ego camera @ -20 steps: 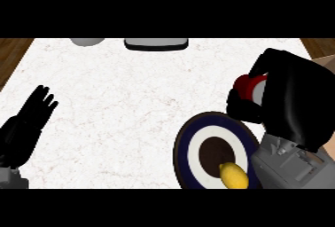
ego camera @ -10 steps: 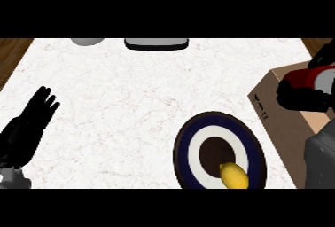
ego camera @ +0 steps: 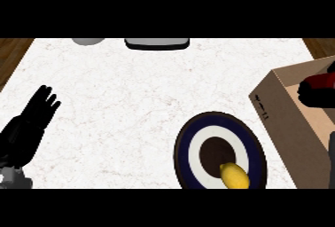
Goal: Pick the can from the plate and place it in the cardboard box
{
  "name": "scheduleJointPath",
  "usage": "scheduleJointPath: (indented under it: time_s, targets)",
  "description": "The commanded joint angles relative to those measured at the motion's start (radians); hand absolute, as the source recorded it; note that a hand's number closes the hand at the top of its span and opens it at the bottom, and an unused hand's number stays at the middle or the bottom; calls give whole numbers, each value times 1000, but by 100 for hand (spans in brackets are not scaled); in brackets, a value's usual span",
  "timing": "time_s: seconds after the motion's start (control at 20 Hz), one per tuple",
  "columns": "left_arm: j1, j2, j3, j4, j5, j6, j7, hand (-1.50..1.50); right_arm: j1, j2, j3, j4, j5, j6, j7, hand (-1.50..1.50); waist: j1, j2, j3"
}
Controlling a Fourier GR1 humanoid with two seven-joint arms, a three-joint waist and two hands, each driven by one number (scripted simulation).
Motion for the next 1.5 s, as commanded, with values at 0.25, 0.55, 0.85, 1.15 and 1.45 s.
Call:
scheduleJointPath:
  time_s: [0.25,0.55,0.85,1.15,1.45]
  targets:
    - [-27,27,38,45,32,-43,-10,0,189,38,-54,116,-78,-182,-121,150,-5,0,0]
    - [8,-37,-17,52,-38,-2,-57,0,169,58,-171,276,-166,-157,-69,-150,-5,1,0]
    - [-44,9,20,39,7,-11,31,0,244,71,-174,305,-255,-300,-266,-150,-2,1,0]
    - [24,11,33,10,13,-35,-13,0,220,156,-317,128,-400,-490,-272,-150,-7,-4,1]
    - [15,-1,29,-10,18,-29,-4,0,235,106,-491,91,-660,-497,-330,-150,-11,-3,1]
